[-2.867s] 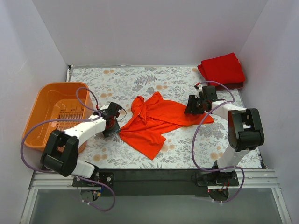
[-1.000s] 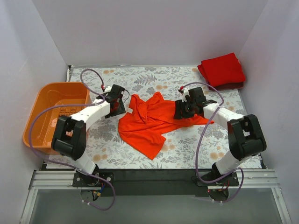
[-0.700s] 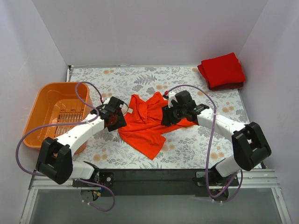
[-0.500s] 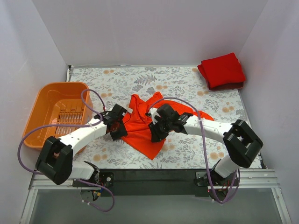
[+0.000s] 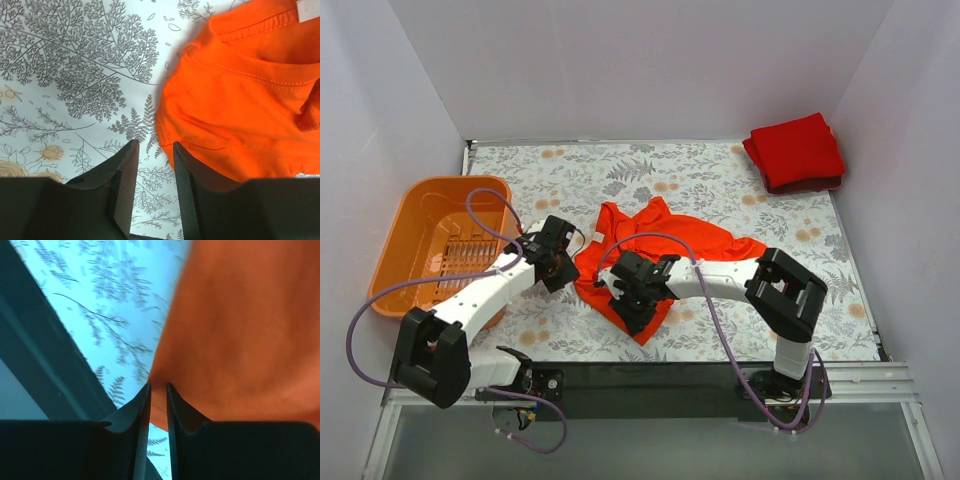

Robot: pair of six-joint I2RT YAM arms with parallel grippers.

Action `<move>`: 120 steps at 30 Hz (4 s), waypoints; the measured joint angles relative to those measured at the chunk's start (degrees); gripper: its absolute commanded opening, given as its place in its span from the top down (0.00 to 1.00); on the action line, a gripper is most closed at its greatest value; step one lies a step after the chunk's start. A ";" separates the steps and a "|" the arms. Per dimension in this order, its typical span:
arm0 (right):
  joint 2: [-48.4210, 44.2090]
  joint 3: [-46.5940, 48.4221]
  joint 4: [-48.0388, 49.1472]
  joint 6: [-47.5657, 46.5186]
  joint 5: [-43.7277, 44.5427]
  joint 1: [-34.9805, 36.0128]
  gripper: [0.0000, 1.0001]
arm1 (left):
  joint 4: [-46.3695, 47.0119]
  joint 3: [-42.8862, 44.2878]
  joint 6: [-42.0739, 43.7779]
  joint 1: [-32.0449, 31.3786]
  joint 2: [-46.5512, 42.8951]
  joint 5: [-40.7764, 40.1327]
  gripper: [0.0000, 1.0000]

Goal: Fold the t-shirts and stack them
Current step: Flatten the tshirt out

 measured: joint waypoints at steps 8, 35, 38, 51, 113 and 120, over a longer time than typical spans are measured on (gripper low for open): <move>4.26 5.40 -4.22 -3.02 -5.70 4.57 0.72 | -1.81 -1.27 -1.38 0.11 -1.79 0.00 0.56; -28.61 -14.34 -4.59 3.89 14.91 -23.76 0.36 | 4.02 -3.69 -1.27 0.20 6.47 8.94 0.62; -29.27 -15.41 -3.93 3.85 14.56 -24.79 0.36 | 4.42 -3.69 -1.27 0.20 6.78 9.18 0.60; -29.33 -17.99 -1.64 3.56 12.31 -26.62 0.37 | 4.61 -3.65 -1.53 -0.09 9.40 8.52 0.60; -5.31 -4.61 1.14 -4.85 25.57 -23.93 0.49 | 7.41 -9.20 6.91 0.35 -3.74 -3.06 1.00; -5.01 -4.61 1.25 -5.97 26.97 -23.93 0.68 | 7.39 -9.20 6.82 0.35 -3.74 -4.11 1.00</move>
